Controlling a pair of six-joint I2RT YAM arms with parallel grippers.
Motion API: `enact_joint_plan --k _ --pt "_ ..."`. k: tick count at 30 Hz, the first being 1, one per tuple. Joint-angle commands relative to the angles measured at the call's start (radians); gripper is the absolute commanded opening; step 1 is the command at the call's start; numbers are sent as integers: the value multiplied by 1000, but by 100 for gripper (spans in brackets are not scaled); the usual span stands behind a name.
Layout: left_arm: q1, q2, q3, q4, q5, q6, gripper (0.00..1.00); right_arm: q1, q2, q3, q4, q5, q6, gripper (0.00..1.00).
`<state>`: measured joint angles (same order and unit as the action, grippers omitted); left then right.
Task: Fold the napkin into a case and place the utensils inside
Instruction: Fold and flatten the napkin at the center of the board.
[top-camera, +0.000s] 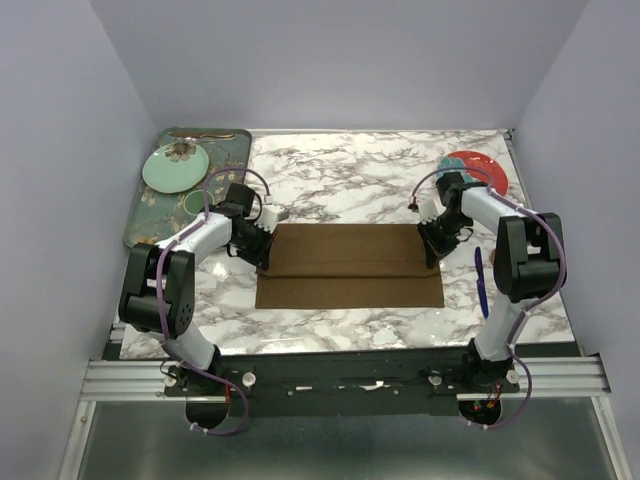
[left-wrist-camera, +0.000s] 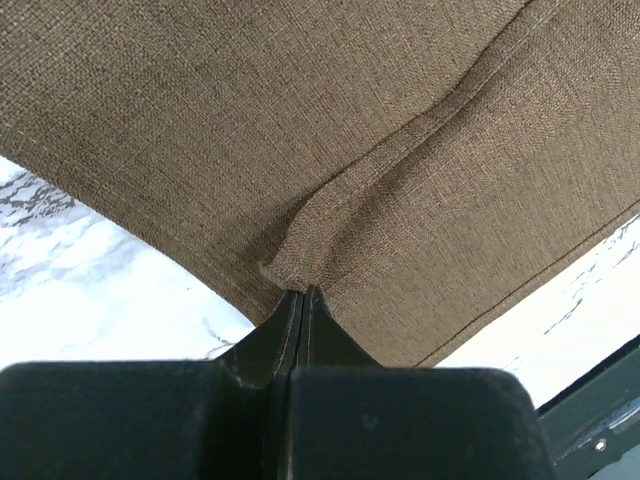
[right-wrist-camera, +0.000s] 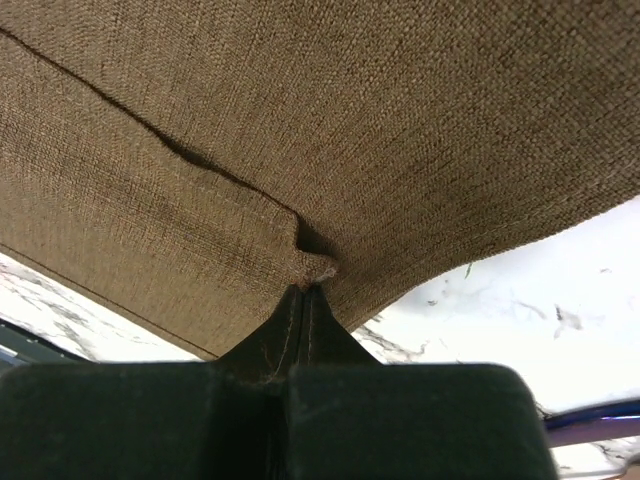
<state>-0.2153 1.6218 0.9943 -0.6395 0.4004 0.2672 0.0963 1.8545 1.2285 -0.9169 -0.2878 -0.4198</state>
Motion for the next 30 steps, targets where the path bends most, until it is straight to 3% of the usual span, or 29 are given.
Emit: enact_joint_plan --k 1,10,15,17,18,19,20,21,23,26,30 --pt "-4 -11 15 20 -15 -10 0 0 -12 40 7 50 -25 1" --pt "-9 -138 6 -69 11 17 0 0 -147 -16 -62 35 -82 1" --pt "-35 -148 -36 -48 -11 23 0 0 -109 -57 -27 24 -76 1" --pt "-45 -134 -37 -38 -14 21 0 0 -84 -43 -25 15 -70 6" --pt "-47 -123 -34 -45 -15 24 3 0 -63 -38 -27 19 -71 10" --pt "-50 -109 -31 -51 -12 30 14 0 -52 -31 -36 22 -76 14" --pt "-50 -108 -29 -57 -15 38 21 0 -48 -26 -43 32 -82 32" --pt "-50 -108 -28 -77 -18 70 37 0 -49 -17 -51 32 -97 43" --pt "-47 -131 -34 -95 -25 101 45 -1 -69 -9 -86 22 -117 63" --pt "-33 -175 -11 -132 -8 156 57 -1 -120 43 -149 -23 -148 72" --pt "-30 -178 58 -175 49 193 68 -1 -94 143 -215 -92 -175 73"
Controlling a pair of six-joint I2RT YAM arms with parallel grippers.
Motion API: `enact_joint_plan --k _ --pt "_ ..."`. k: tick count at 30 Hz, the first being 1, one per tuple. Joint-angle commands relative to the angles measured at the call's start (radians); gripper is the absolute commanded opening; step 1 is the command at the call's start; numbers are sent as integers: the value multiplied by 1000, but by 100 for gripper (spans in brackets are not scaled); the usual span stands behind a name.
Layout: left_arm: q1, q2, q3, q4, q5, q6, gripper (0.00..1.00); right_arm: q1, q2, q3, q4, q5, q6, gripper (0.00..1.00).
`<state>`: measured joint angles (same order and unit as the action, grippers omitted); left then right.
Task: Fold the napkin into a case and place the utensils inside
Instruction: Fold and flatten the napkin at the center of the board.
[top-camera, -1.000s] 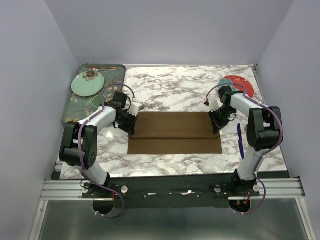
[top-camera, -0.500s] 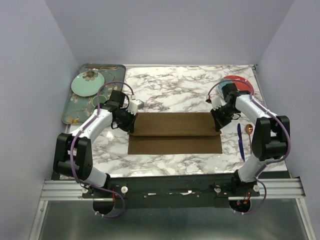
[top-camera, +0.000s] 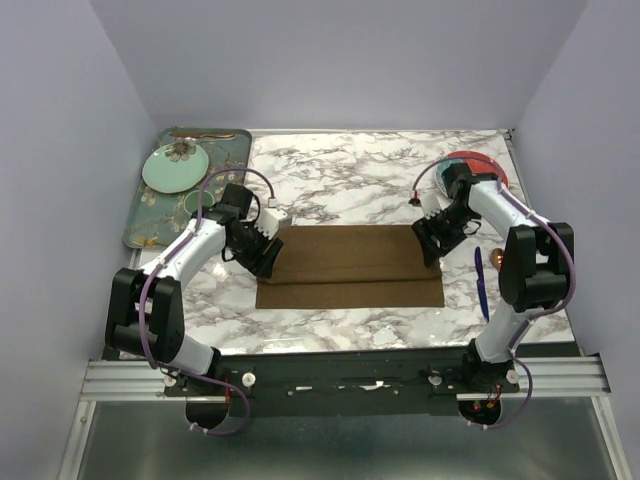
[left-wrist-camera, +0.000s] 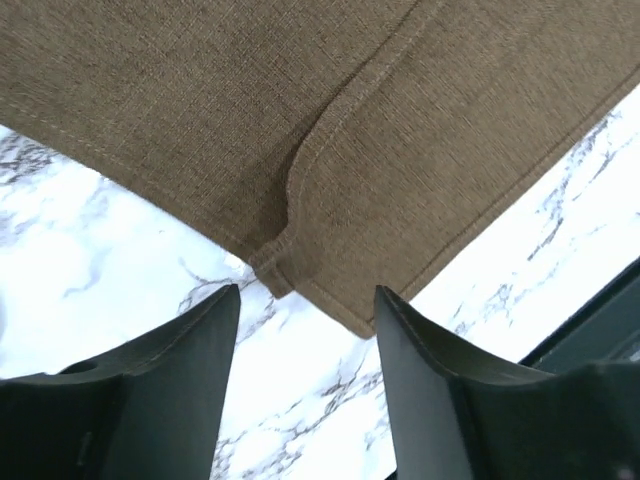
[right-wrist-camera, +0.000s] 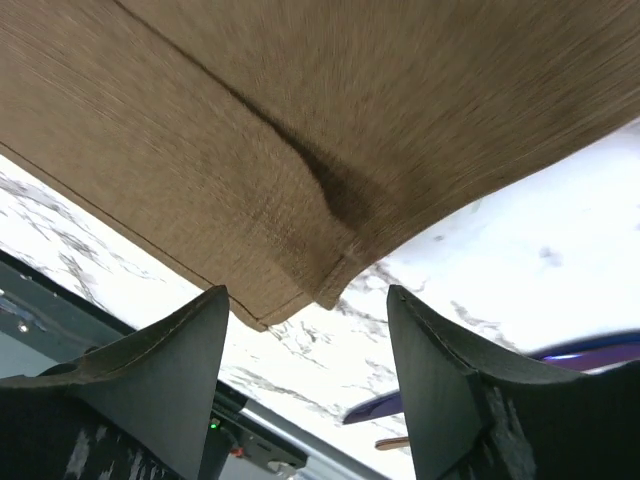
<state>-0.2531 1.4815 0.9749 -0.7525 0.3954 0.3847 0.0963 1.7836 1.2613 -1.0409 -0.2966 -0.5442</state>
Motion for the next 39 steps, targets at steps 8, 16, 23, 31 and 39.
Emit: enact_joint_plan --k 8,16,23,31,39 --pt "0 143 217 -59 82 82 72 -1 160 283 -148 -136 -43 70" --pt "-11 223 214 -88 94 102 71 -1 194 234 -172 -139 -59 65" --pt "-18 166 154 -130 128 131 62 -1 102 118 -189 -145 -92 59" --pt "-43 21 42 -146 123 166 55 -1 -16 9 -212 -145 -132 56" --pt "-110 -124 -111 -160 56 270 53 0 -65 -109 -223 -107 -189 54"
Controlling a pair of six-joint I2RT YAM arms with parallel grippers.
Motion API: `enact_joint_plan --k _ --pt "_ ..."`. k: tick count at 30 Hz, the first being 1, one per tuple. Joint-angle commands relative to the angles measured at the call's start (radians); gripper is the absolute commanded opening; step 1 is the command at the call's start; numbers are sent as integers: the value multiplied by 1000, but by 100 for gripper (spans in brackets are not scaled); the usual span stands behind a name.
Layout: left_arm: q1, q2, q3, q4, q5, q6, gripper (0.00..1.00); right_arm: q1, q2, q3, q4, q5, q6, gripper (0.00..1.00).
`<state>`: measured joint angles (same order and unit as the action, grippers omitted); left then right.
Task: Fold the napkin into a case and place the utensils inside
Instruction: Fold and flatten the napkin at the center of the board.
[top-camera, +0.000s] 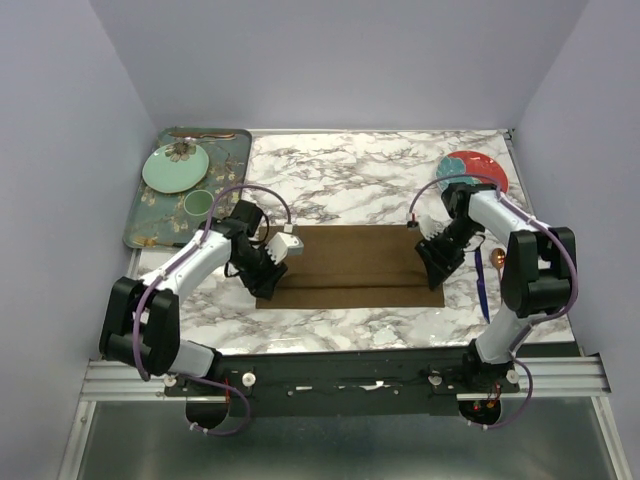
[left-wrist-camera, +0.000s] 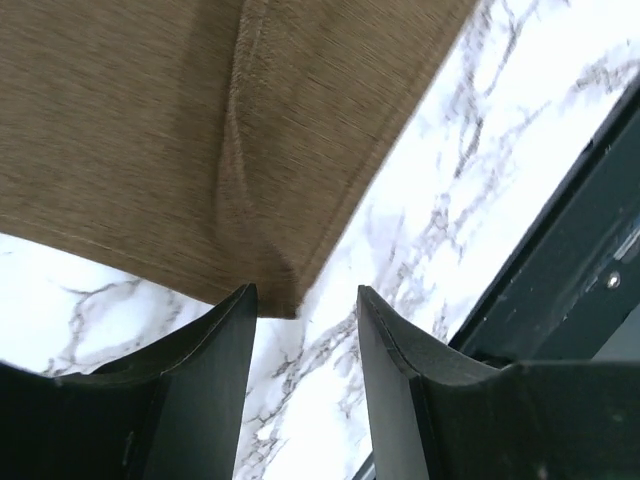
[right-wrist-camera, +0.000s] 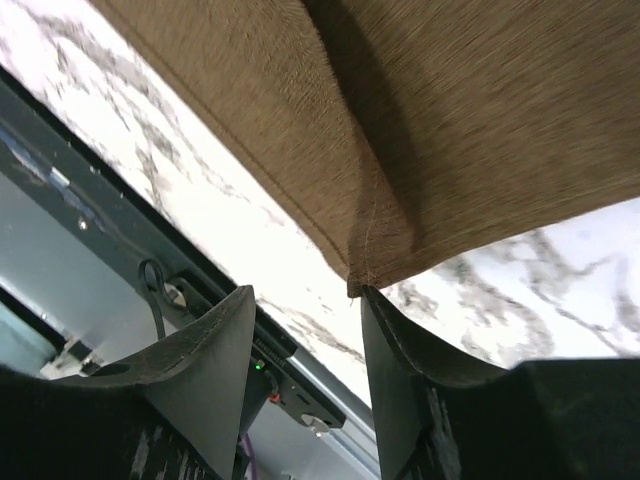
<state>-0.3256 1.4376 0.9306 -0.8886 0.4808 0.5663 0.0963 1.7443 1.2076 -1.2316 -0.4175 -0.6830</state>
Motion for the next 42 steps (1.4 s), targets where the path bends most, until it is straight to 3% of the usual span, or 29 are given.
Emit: enact_joint_plan --k 1,9,16,23,32,42 --pt "-55 -120 -79 -24 -45 104 53 0 -31 -72 -37 16 -61 54" --pt "-73 -244 -191 -23 -133 244 53 -1 -162 -109 -106 34 -145 53" --pt "-73 -284 -185 14 -122 187 59 -1 -255 -143 6 65 -112 55" --pt "-73 -195 -144 82 -133 73 54 0 -190 -169 121 109 -24 50" --pt "-95 -98 -154 160 -206 73 46 0 -82 -181 208 169 43 45" --pt "-115 -55 -179 171 -266 84 43 0 -8 -163 233 206 57 40"
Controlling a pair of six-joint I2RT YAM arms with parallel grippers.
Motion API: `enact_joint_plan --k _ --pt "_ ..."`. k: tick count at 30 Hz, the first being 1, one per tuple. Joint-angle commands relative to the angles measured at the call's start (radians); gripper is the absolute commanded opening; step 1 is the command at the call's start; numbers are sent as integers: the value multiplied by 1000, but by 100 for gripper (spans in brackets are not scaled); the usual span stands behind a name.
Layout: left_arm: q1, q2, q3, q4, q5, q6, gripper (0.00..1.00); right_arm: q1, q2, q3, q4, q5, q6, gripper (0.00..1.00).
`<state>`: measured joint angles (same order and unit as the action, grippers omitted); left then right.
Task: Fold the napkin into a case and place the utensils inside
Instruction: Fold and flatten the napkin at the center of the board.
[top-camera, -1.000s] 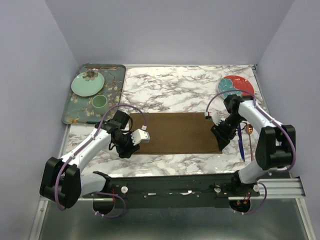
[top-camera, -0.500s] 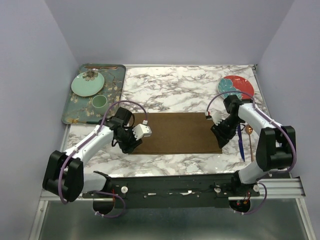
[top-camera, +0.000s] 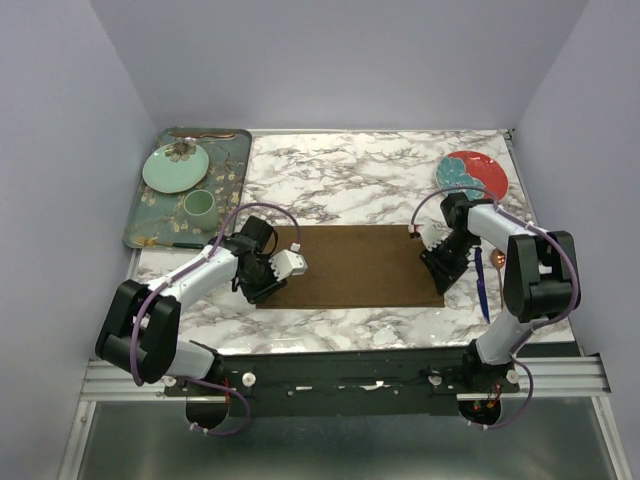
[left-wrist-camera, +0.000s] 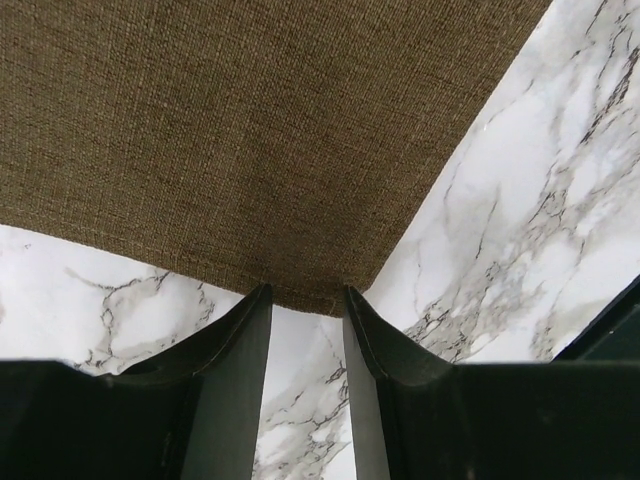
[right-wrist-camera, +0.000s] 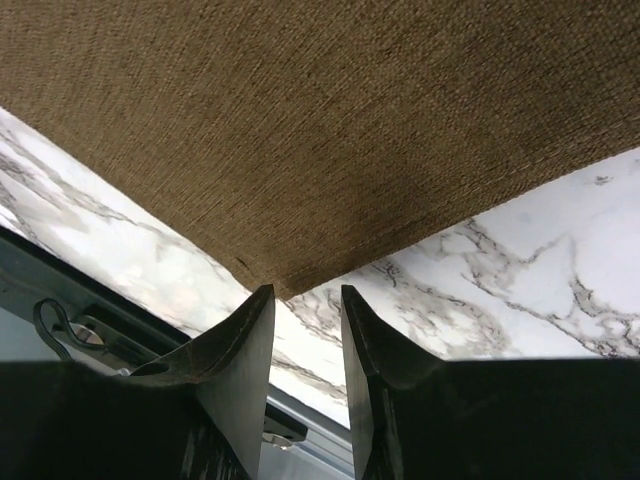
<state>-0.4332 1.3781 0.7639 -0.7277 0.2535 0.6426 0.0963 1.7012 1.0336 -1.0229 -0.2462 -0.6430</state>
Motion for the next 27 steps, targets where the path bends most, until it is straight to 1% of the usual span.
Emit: enact_joint_plan --k 1,3,5,6,8,11,14,16,18,21,24,27 --pt "-6 -1 -8 5 -43 9 44 0 38 17 14 33 17 40" --pt "-6 -16 21 -9 -36 3 45 0 20 48 -12 19 11 40" --pt "-6 -66 50 -36 2 -6 47 -1 -21 81 -58 -34 0 40" --pt "-7 -86 75 -36 19 -24 48 0 -73 91 -68 -48 -1 41" --pt "-9 -114 92 -36 44 -35 49 0 -98 101 -91 -67 -1 41" --pt "-15 -96 107 -39 43 -44 49 0 -72 105 -120 -54 16 40" --pt "-21 -83 91 -13 36 -49 50 -1 -71 60 -92 -47 55 40" --pt "-29 -83 75 0 29 -54 50 0 -75 33 -88 -57 98 42" --pt "-33 -86 61 10 27 -63 51 0 -78 7 -77 -56 121 43" --pt "-39 -91 49 17 21 -69 51 0 -69 -36 -40 -21 161 43" --pt "-44 -94 45 17 17 -67 51 -1 -48 -41 -19 16 180 43" --pt "-45 -91 44 17 13 -67 51 0 -9 -27 -16 10 200 43"
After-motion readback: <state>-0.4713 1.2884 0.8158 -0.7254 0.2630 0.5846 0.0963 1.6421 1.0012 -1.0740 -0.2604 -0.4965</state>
